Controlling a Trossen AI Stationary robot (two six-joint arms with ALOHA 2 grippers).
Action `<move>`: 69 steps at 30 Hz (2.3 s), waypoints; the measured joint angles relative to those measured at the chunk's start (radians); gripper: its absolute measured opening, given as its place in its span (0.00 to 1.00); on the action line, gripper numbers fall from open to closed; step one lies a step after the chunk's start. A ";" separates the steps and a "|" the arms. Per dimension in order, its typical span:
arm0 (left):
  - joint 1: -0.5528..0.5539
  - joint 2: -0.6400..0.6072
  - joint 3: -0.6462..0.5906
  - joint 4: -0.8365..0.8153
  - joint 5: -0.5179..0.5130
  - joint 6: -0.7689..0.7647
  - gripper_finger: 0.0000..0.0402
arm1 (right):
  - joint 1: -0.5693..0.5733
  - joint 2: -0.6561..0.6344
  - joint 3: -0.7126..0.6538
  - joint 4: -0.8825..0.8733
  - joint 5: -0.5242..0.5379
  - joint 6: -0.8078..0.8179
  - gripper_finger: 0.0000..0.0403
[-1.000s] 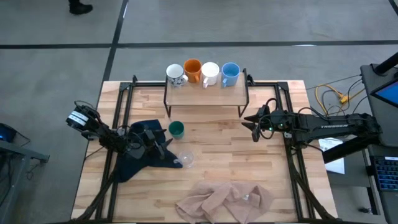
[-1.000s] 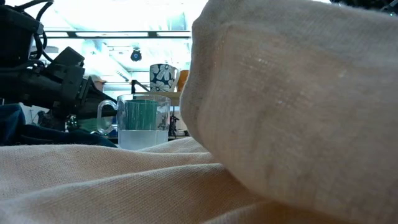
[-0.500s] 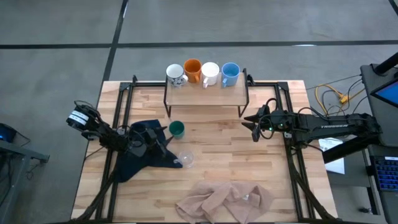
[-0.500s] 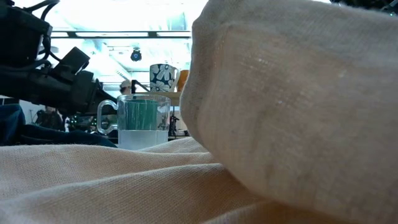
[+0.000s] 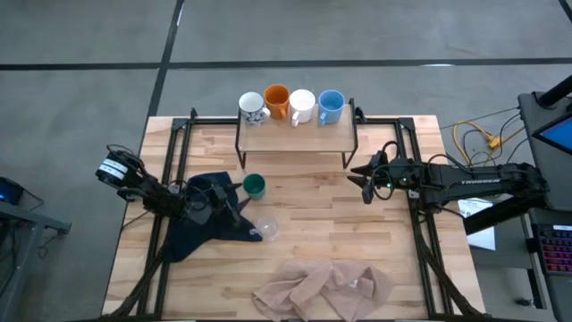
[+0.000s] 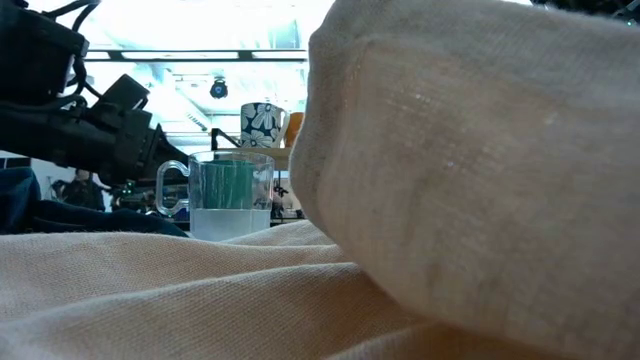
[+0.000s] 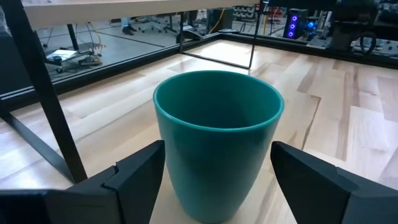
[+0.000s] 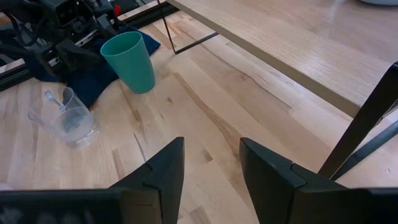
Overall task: Stack small to large cups/mugs on shelf
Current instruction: Put the green cup on the shelf
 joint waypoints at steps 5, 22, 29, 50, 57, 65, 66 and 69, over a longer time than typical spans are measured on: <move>0.016 0.000 0.000 -0.001 0.014 0.000 0.70 | 0.000 0.000 0.000 0.000 0.000 0.000 0.37; 0.055 0.000 0.063 -0.112 0.093 0.002 0.70 | 0.000 0.000 0.000 0.001 0.000 0.000 0.37; 0.079 0.000 0.075 -0.111 0.093 -0.001 0.70 | 0.000 0.000 0.000 0.001 0.000 0.001 0.37; 0.101 0.012 0.075 -0.109 0.124 -0.027 0.69 | 0.000 0.000 0.000 0.001 -0.017 0.008 0.37; 0.102 0.102 0.109 -0.093 0.125 -0.022 0.69 | 0.000 0.000 0.000 0.008 -0.049 0.011 0.37; 0.102 0.202 0.204 -0.090 0.126 0.089 0.69 | 0.000 0.000 0.000 0.008 -0.050 0.019 0.37; 0.102 0.207 0.210 -0.086 0.126 0.099 0.69 | 0.000 0.000 0.000 0.008 -0.050 0.019 0.37; 0.104 0.218 0.215 -0.059 0.121 0.112 0.69 | 0.000 0.000 0.000 0.007 -0.050 0.018 0.37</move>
